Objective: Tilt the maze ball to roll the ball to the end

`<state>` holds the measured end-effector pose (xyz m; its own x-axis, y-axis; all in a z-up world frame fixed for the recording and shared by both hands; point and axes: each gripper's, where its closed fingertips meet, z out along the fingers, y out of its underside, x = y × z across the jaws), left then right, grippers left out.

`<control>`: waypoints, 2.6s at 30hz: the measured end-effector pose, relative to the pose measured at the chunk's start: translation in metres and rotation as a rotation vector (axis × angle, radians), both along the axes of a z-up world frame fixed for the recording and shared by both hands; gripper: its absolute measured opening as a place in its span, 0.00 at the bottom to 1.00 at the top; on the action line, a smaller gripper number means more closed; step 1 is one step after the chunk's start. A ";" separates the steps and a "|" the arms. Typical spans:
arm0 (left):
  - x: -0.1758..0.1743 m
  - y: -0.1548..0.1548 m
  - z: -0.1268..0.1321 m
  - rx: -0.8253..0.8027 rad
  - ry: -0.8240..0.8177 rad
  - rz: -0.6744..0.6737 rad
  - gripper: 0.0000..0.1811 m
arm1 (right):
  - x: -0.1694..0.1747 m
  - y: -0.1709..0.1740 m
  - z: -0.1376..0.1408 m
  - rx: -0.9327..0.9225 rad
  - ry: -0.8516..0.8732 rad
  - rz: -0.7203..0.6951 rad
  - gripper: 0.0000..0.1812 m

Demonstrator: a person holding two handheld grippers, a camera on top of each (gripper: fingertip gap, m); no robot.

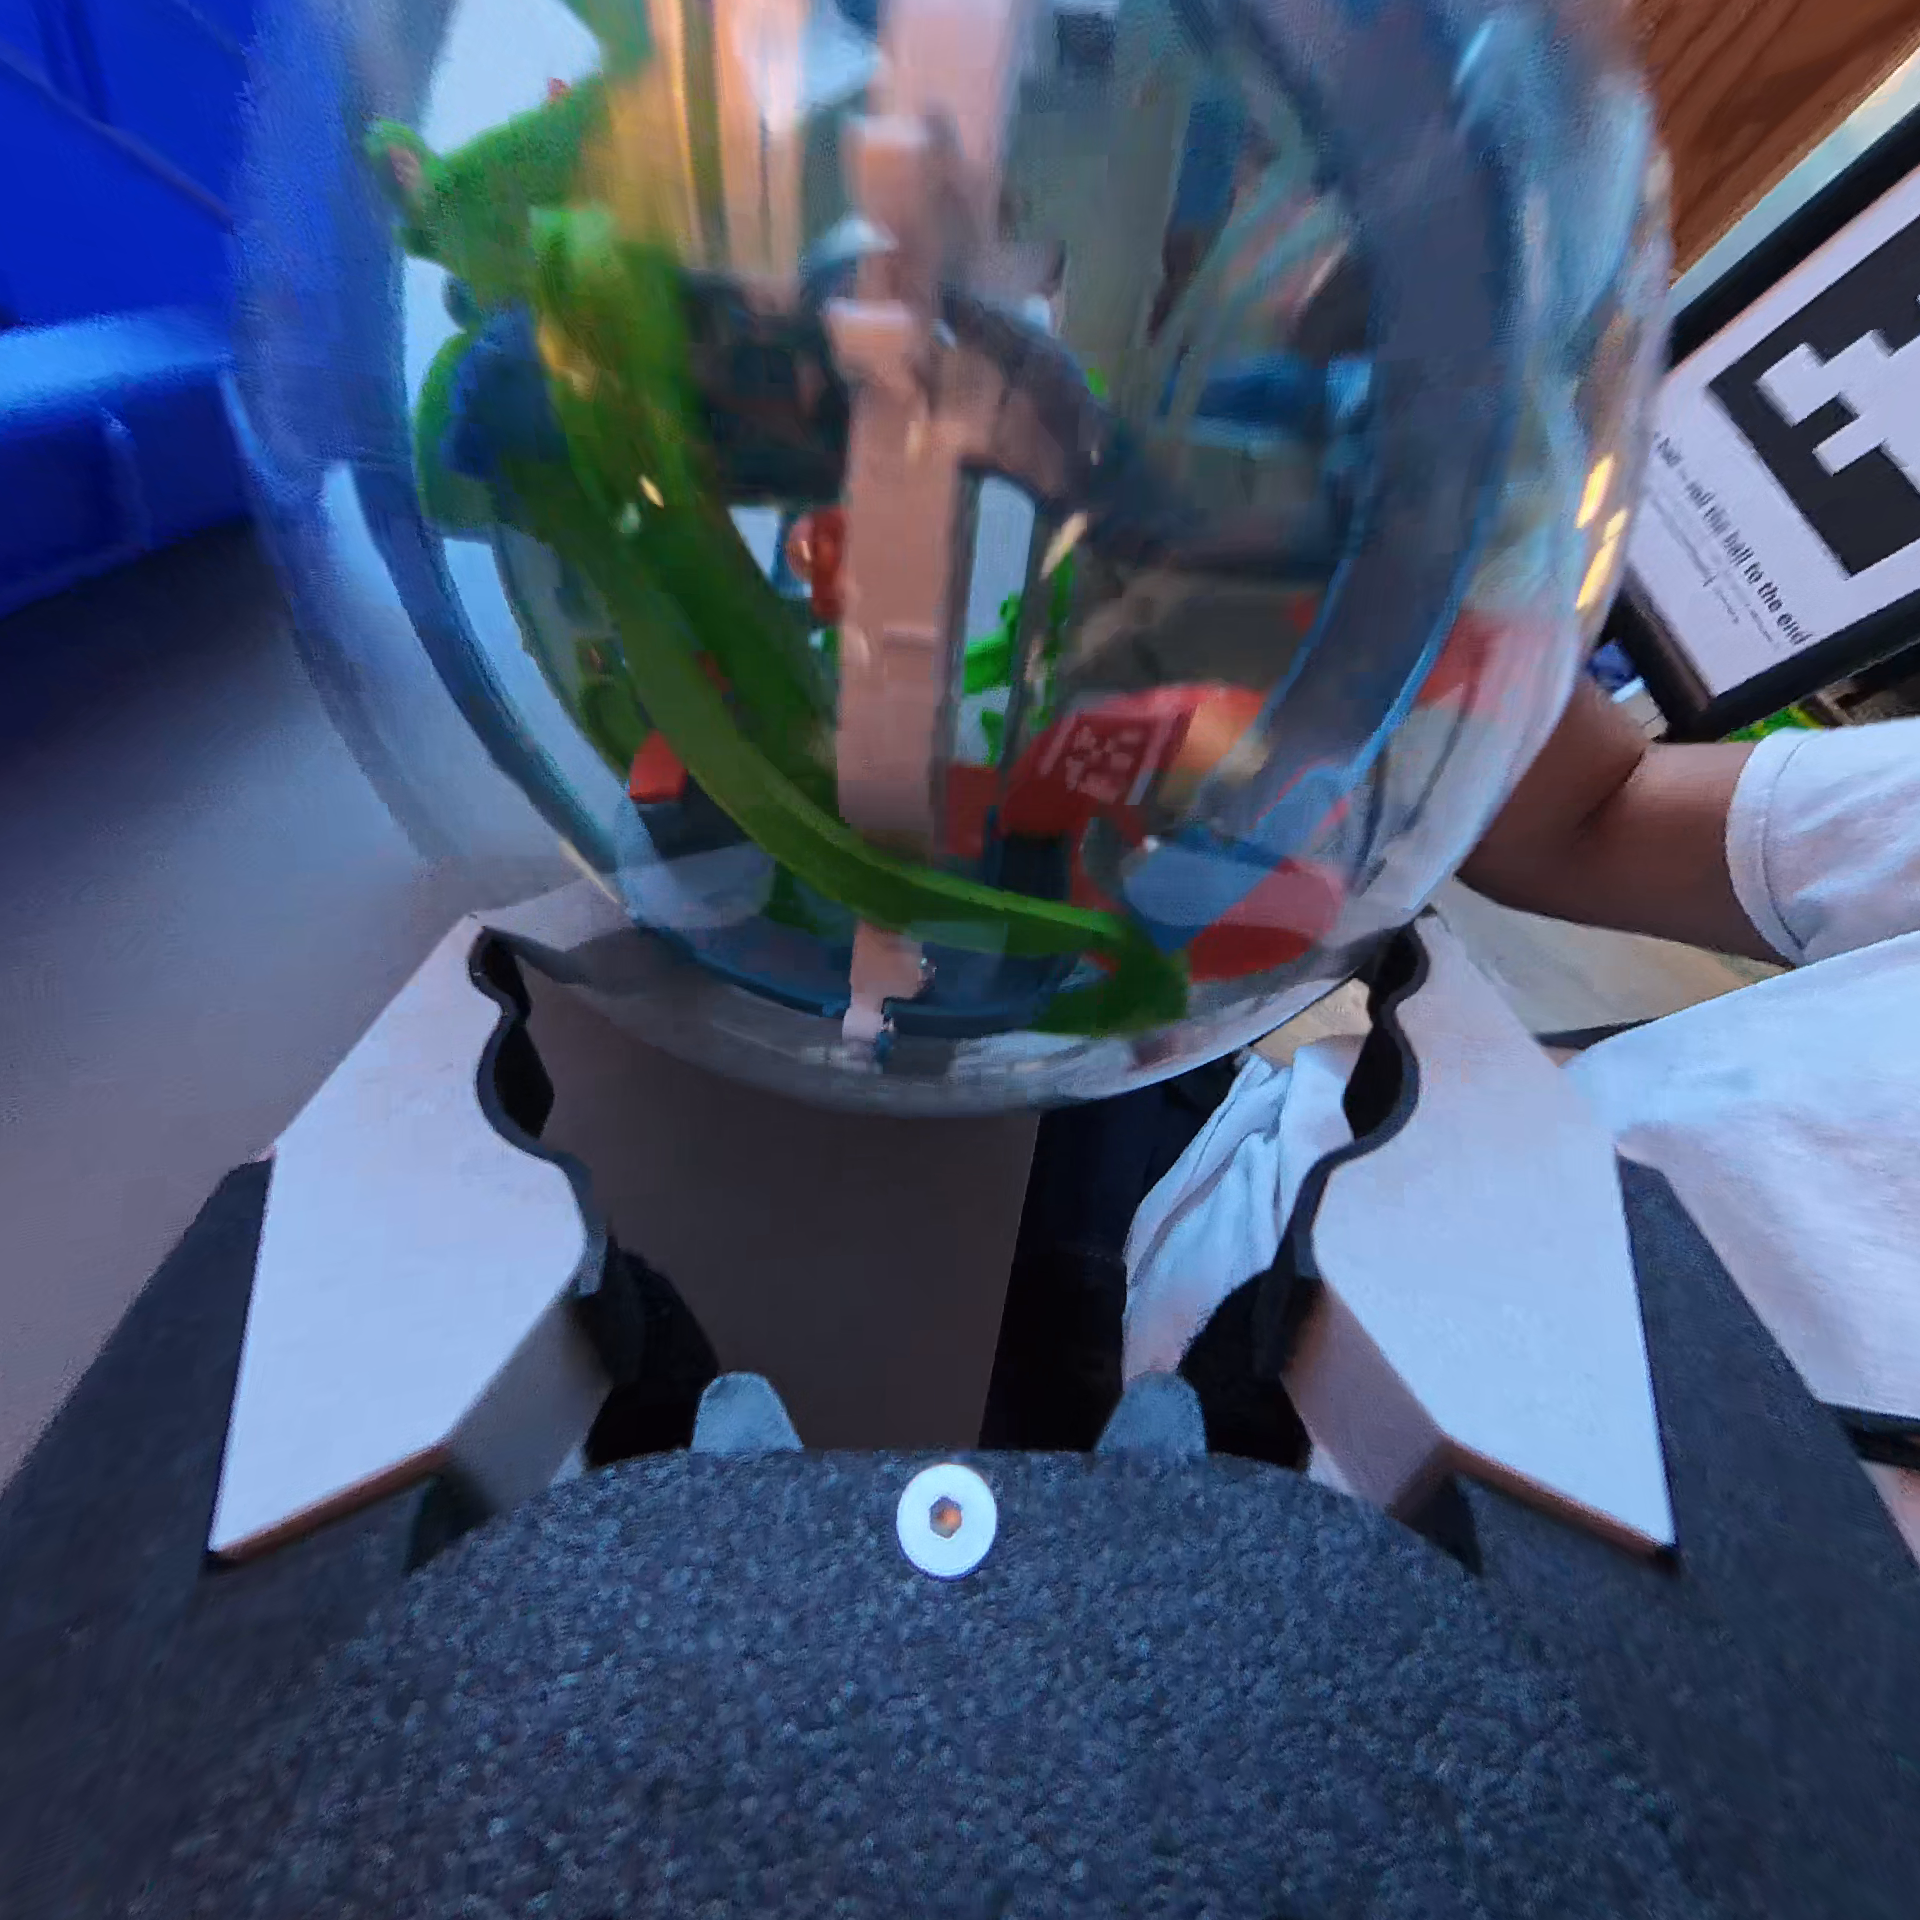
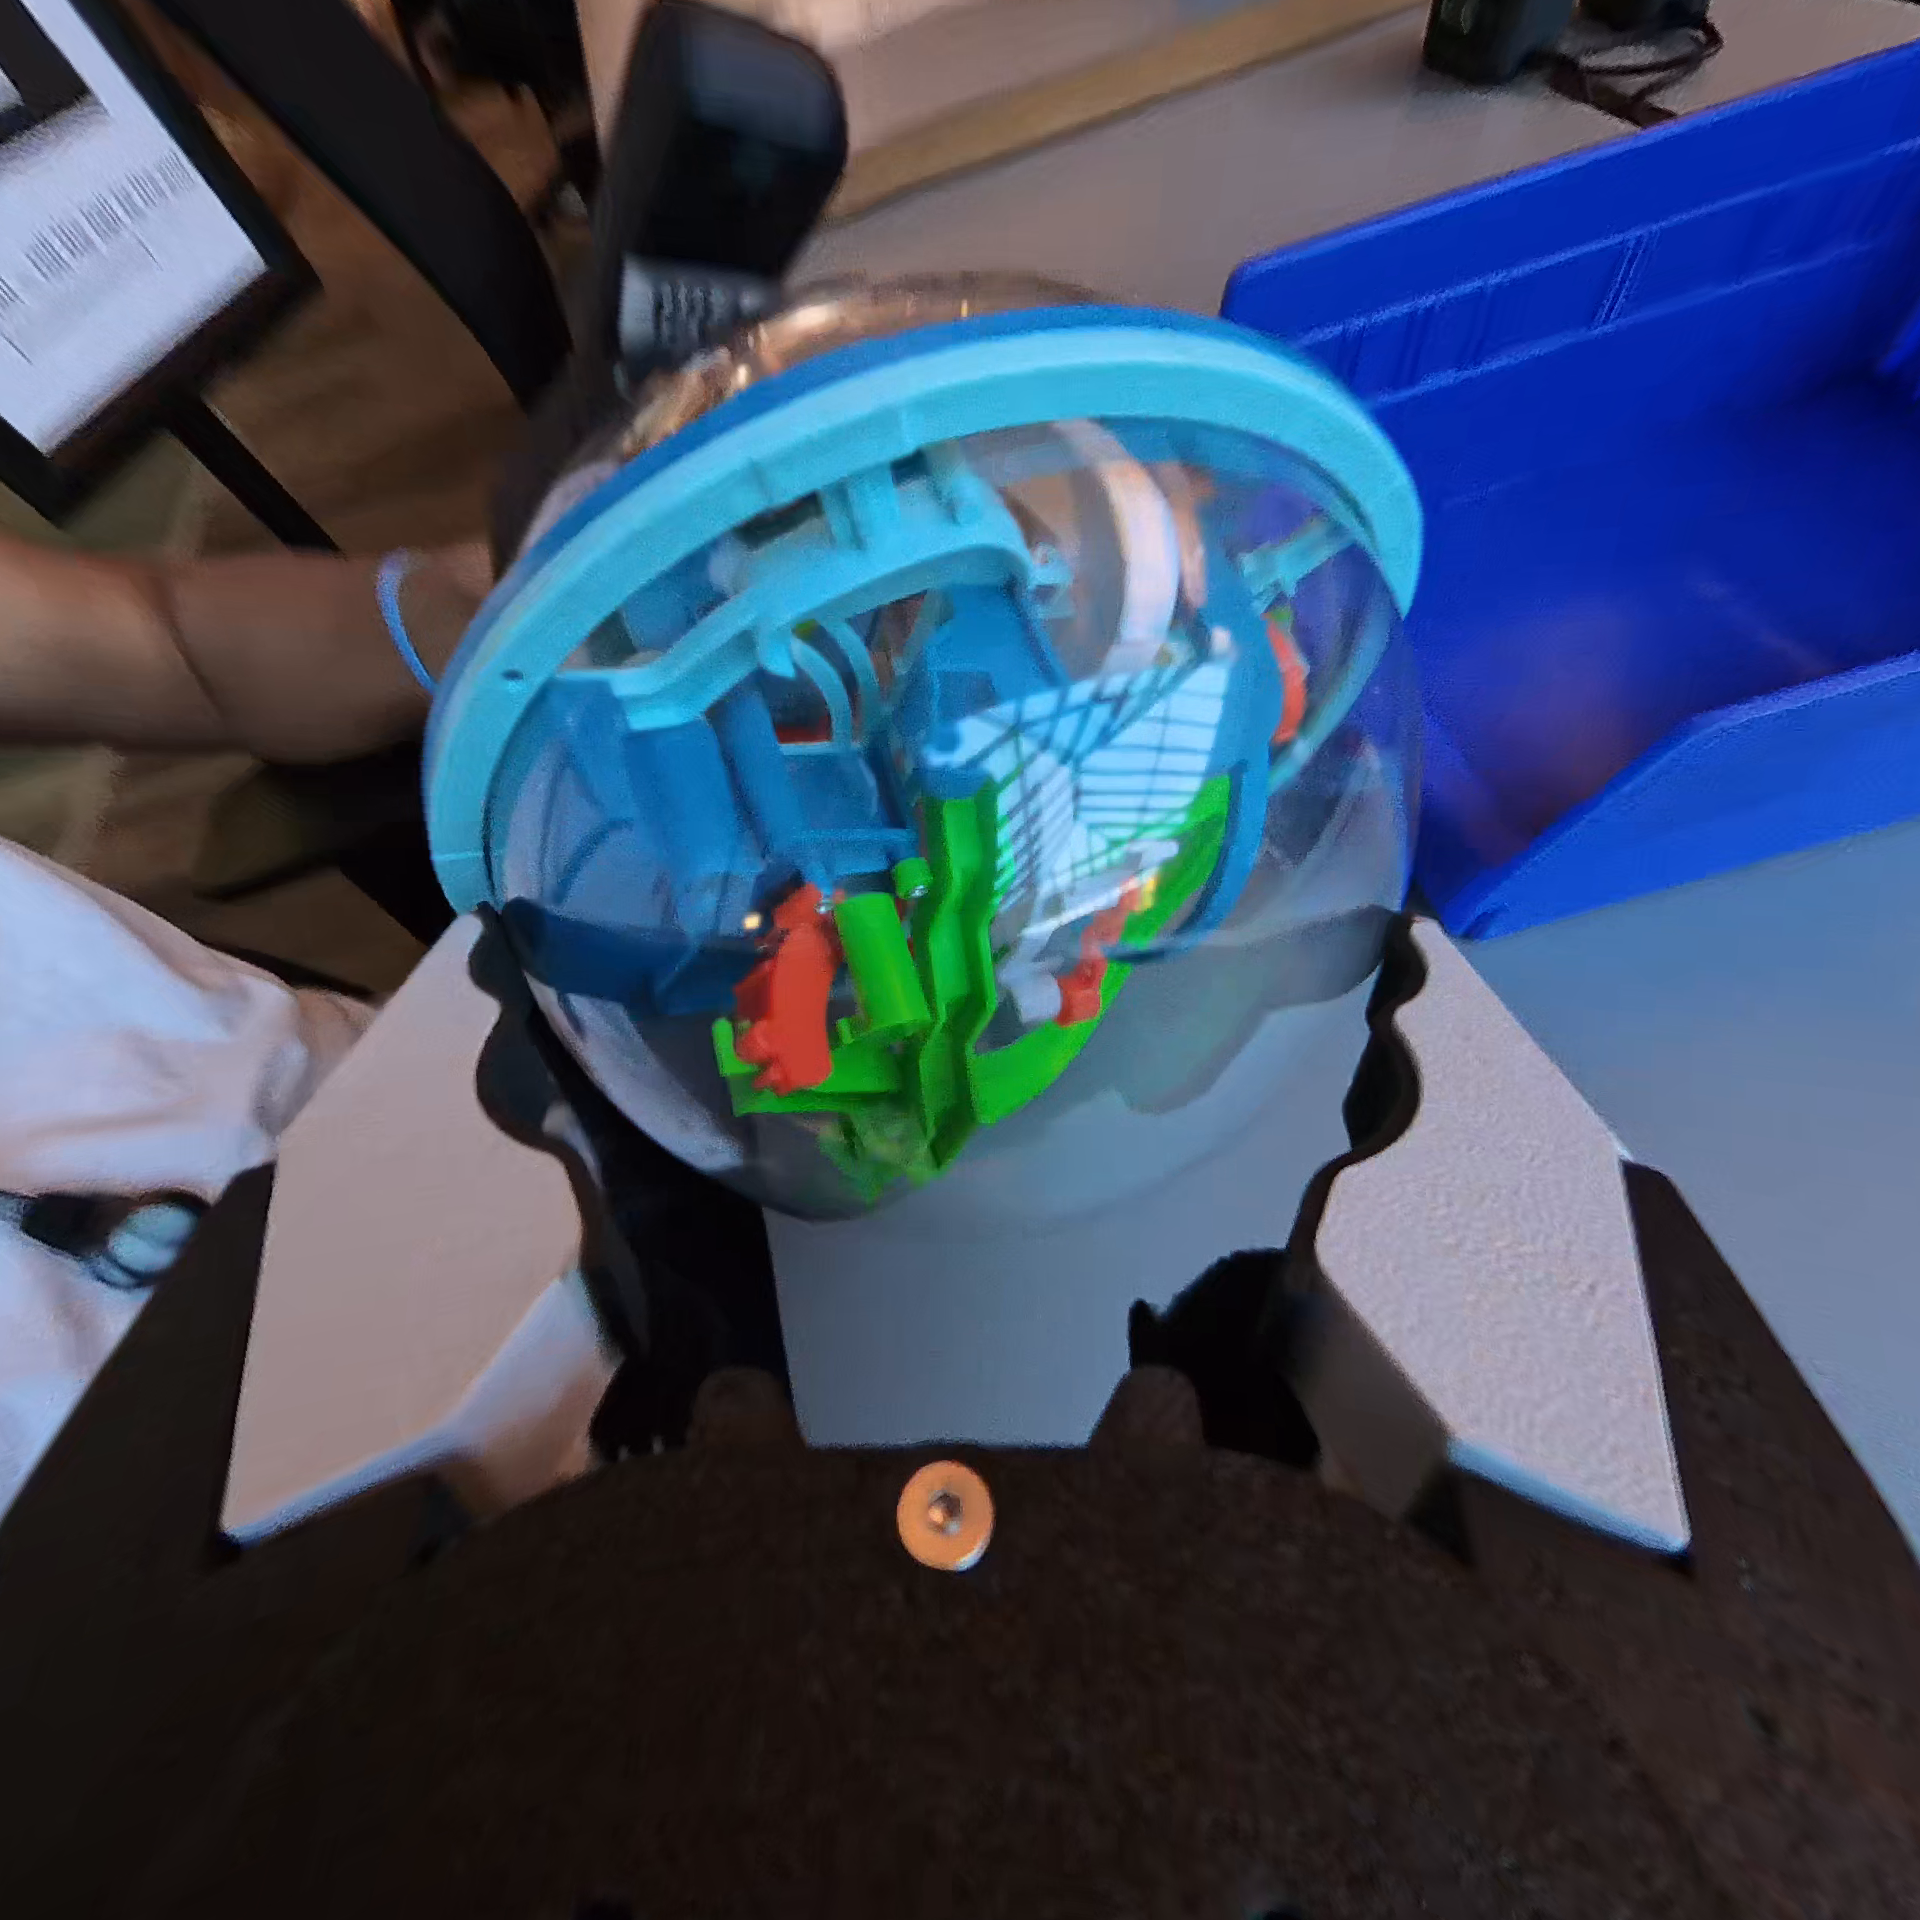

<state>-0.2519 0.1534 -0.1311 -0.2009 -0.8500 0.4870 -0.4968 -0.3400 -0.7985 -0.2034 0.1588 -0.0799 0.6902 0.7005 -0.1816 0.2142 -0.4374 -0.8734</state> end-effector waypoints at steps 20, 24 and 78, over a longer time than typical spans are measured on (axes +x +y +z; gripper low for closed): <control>-0.032 0.056 0.044 0.400 -0.080 -0.038 0.87 | -0.003 0.038 0.014 -0.171 0.164 0.225 0.85; -0.007 0.063 0.061 0.608 -0.140 -0.092 0.87 | -0.010 0.050 0.018 -0.165 0.231 0.270 0.85; -0.006 0.013 0.017 0.163 -0.049 -0.210 0.85 | 0.000 -0.012 -0.013 -0.011 0.252 0.135 0.82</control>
<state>-0.2577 0.1659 -0.1144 -0.4012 -0.8534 0.3328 -0.5019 -0.0991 -0.8592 -0.2033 0.1468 -0.0931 0.5226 0.7800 -0.3442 0.0477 -0.4298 -0.9016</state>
